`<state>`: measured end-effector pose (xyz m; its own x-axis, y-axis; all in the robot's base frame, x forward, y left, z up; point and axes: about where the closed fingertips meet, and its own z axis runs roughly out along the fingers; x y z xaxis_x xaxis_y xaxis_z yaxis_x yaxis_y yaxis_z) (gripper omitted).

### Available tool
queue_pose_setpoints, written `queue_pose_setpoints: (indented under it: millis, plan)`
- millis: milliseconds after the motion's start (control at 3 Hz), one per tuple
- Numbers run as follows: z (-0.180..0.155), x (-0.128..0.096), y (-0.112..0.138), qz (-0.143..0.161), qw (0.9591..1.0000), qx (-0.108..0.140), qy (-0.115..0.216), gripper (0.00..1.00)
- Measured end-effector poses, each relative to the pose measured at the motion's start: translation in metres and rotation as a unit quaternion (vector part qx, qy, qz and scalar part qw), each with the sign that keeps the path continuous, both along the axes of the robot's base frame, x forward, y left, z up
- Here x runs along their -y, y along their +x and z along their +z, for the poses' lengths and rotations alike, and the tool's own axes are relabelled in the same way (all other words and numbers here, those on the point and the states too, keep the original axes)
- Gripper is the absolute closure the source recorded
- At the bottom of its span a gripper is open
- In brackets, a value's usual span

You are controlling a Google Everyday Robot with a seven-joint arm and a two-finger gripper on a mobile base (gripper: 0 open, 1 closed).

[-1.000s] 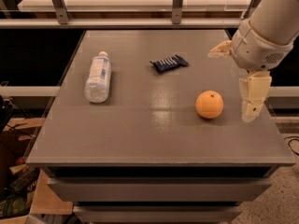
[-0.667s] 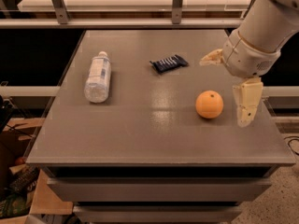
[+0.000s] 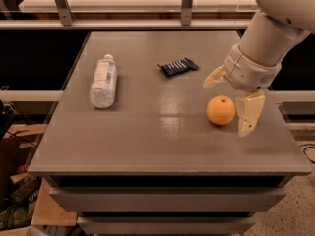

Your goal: Pick orange

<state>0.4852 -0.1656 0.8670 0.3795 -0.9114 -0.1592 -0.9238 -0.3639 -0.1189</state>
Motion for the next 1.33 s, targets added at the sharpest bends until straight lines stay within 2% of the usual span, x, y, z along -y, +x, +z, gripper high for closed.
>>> queue_pose_setpoints:
  millis: [667,1000,1333]
  plan:
    - [-0.011,-0.001,0.002,0.015,0.9998,-0.014,0.004,0.64]
    - [-0.007,-0.001,0.005,0.019,0.9997,-0.013,0.009,0.89]
    - [0.005,0.000,0.008,0.022,0.9996,-0.002,0.015,1.00]
